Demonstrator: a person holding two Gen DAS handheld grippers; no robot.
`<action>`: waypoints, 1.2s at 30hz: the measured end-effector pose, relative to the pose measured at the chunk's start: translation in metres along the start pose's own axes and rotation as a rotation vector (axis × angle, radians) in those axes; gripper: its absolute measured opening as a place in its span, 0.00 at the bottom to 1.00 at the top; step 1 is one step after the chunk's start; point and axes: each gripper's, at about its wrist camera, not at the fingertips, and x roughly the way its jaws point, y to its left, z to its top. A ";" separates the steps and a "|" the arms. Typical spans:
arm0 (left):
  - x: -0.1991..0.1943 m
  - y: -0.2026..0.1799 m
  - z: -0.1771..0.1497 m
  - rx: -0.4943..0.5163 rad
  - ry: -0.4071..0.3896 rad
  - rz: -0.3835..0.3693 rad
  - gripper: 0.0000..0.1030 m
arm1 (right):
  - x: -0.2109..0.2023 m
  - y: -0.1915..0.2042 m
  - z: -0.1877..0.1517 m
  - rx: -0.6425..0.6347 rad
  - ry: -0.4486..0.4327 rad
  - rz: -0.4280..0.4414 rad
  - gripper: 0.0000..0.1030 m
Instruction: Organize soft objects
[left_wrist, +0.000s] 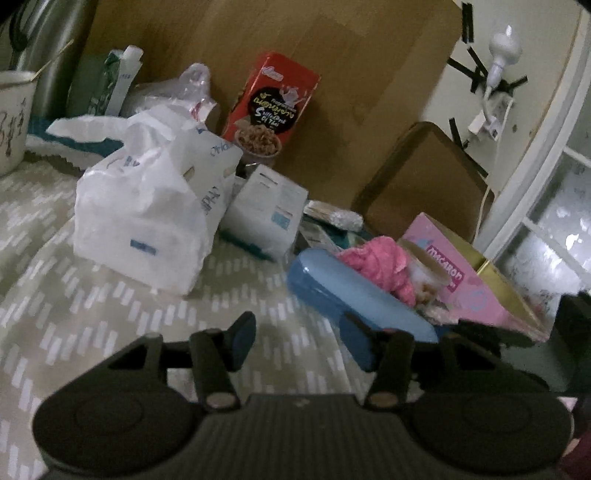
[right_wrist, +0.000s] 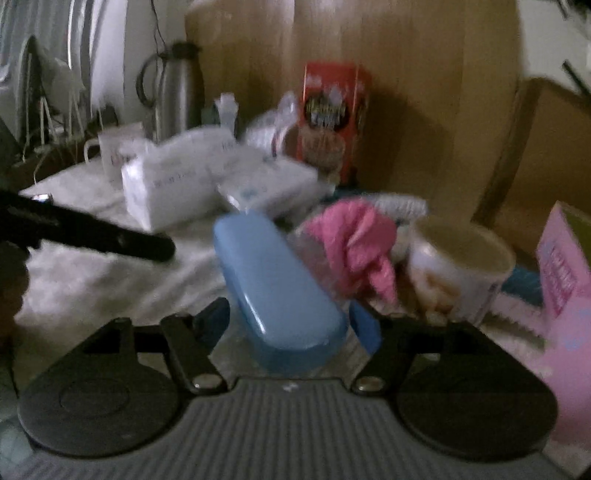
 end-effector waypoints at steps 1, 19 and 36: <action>-0.001 0.003 0.000 -0.014 -0.004 -0.006 0.54 | -0.003 0.001 -0.003 0.013 0.015 0.014 0.60; 0.063 -0.147 -0.026 0.258 0.251 -0.302 0.58 | -0.191 -0.049 -0.115 0.043 0.051 -0.163 0.68; 0.071 -0.187 -0.059 0.289 0.399 -0.272 0.69 | -0.205 -0.083 -0.143 0.116 -0.064 -0.167 0.73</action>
